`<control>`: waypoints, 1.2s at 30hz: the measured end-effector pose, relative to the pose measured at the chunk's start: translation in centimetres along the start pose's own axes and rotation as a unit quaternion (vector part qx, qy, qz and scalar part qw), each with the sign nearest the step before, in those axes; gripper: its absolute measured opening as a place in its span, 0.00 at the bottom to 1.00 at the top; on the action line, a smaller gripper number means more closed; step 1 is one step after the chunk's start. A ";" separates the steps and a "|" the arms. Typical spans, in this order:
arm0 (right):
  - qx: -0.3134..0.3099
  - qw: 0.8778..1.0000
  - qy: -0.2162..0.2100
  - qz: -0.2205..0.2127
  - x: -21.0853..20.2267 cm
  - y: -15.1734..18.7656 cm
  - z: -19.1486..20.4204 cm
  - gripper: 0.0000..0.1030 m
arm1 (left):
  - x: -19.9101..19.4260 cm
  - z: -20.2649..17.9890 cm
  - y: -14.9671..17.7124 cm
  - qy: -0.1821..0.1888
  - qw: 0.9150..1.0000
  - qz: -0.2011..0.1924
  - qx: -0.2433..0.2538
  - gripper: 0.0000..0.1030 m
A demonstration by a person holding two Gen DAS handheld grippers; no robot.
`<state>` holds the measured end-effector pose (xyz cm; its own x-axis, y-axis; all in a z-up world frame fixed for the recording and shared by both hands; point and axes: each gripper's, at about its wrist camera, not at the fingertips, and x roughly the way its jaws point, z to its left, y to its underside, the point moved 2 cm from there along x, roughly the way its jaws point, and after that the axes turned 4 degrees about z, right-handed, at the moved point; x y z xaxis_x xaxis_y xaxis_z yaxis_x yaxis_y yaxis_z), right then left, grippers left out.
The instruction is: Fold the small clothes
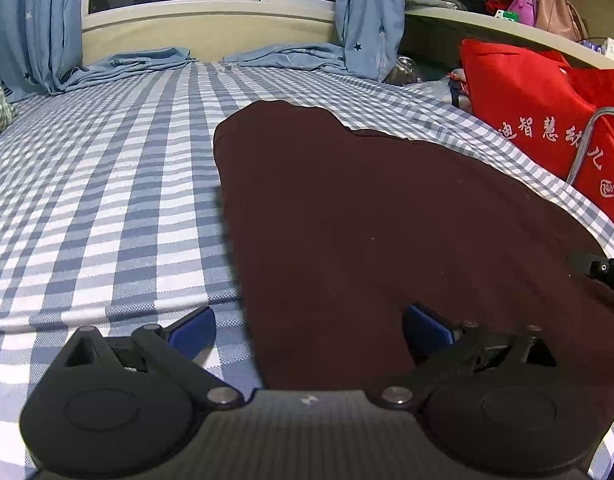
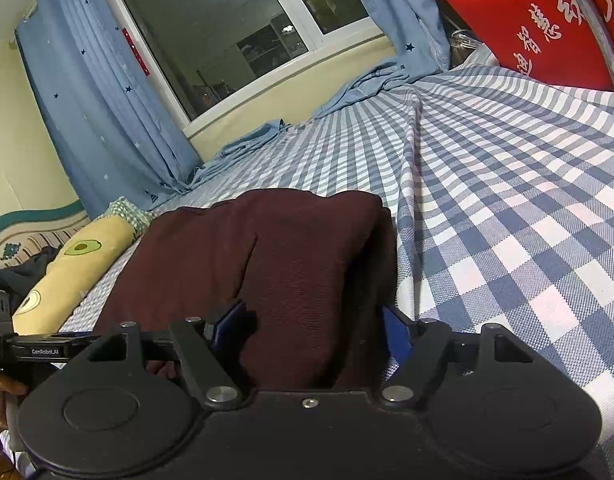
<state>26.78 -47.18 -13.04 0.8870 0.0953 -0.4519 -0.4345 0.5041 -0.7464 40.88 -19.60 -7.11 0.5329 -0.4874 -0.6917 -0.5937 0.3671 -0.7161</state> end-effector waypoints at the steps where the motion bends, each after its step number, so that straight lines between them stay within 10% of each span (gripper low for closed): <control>1: -0.001 1.000 0.000 0.002 0.1 -0.1 0.0 0.73 | -0.1 0.0 0.0 -0.001 1.000 0.000 0.002 1.00; 36: -0.164 0.982 0.091 -0.028 -0.2 0.0 5.1 0.19 | 0.7 0.6 -0.8 0.024 0.999 0.029 -0.024 1.00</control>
<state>27.46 -42.80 -10.46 0.8808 -0.0952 -0.4637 -0.4398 0.1979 -0.8760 42.09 -19.75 -7.10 0.4681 -0.5042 -0.7257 -0.6509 0.3587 -0.6691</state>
